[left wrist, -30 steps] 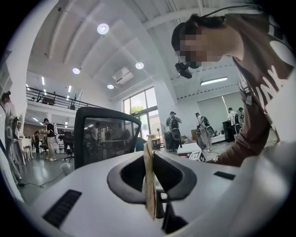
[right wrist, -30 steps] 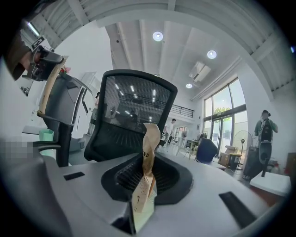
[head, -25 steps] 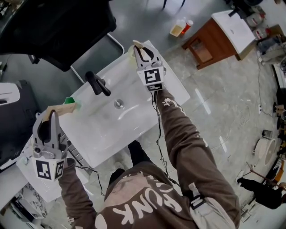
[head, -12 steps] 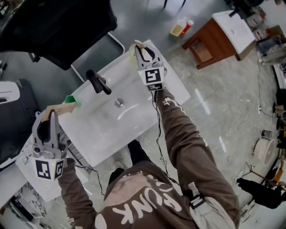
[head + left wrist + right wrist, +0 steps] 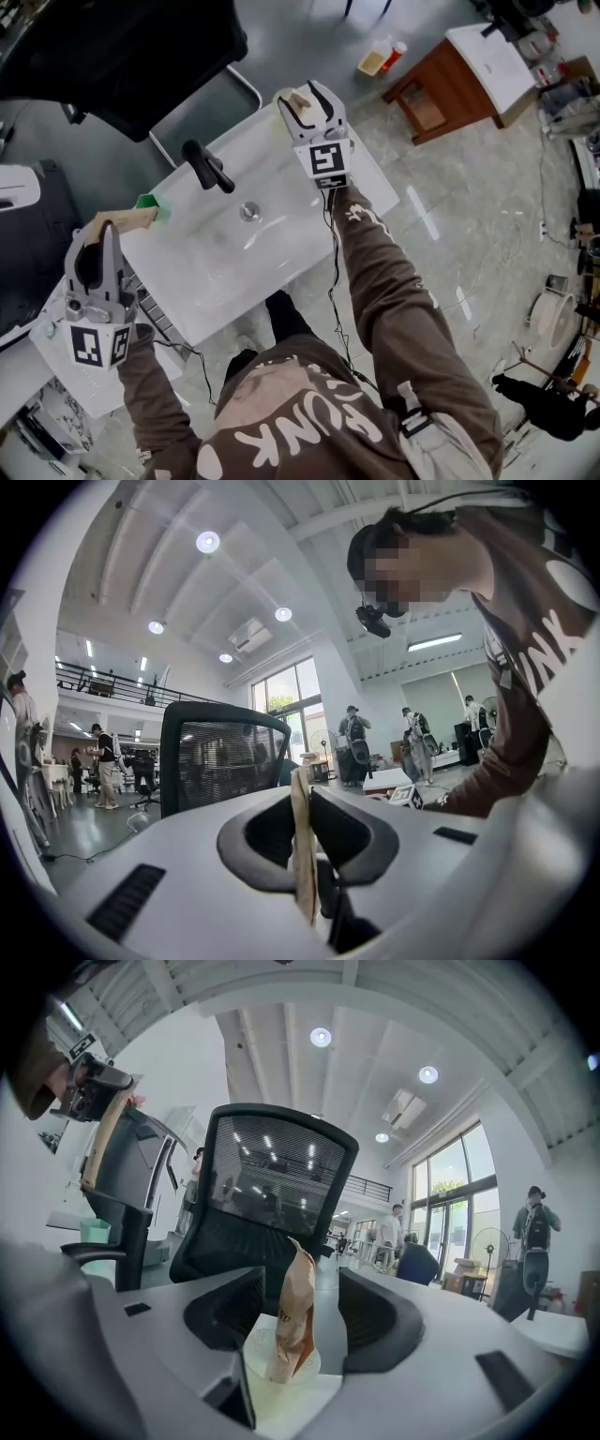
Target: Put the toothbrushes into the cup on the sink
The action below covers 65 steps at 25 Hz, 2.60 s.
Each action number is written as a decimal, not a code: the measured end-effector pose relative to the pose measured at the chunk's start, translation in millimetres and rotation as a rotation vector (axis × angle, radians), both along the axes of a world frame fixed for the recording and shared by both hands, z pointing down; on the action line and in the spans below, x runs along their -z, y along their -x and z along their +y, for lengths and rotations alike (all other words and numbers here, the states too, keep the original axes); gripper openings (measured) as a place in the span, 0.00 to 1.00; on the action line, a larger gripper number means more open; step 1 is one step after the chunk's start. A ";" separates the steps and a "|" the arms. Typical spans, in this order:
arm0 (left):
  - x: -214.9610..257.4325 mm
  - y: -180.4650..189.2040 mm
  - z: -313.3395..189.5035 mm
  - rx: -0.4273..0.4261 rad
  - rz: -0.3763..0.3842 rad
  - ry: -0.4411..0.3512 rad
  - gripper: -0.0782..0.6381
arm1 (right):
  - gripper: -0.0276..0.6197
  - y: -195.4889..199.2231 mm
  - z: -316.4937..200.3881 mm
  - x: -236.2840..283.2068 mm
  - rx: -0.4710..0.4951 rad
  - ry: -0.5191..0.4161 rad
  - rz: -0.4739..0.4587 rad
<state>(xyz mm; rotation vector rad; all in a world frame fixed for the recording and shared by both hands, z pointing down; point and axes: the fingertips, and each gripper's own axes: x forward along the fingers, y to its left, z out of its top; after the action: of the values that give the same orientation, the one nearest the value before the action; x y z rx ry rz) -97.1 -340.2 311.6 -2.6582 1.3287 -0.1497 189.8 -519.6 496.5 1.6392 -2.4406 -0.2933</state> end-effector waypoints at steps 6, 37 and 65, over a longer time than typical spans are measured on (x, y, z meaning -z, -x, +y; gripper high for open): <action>-1.1 14.3 -9.8 0.025 0.000 -0.026 0.17 | 0.49 -9.6 23.6 39.9 0.005 -0.067 -0.028; -150.7 61.2 -43.8 0.054 0.032 0.084 0.17 | 0.50 -7.4 198.3 156.5 0.059 -0.220 -0.033; -51.5 60.2 19.9 -0.041 0.006 -0.024 0.54 | 0.50 32.8 224.6 178.8 0.089 -0.248 -0.105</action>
<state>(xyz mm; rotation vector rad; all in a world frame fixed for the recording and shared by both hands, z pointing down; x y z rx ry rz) -157.2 -320.3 363.1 -2.6655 1.2686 -0.1196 157.1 -295.0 317.7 1.6805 -2.6518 -0.5564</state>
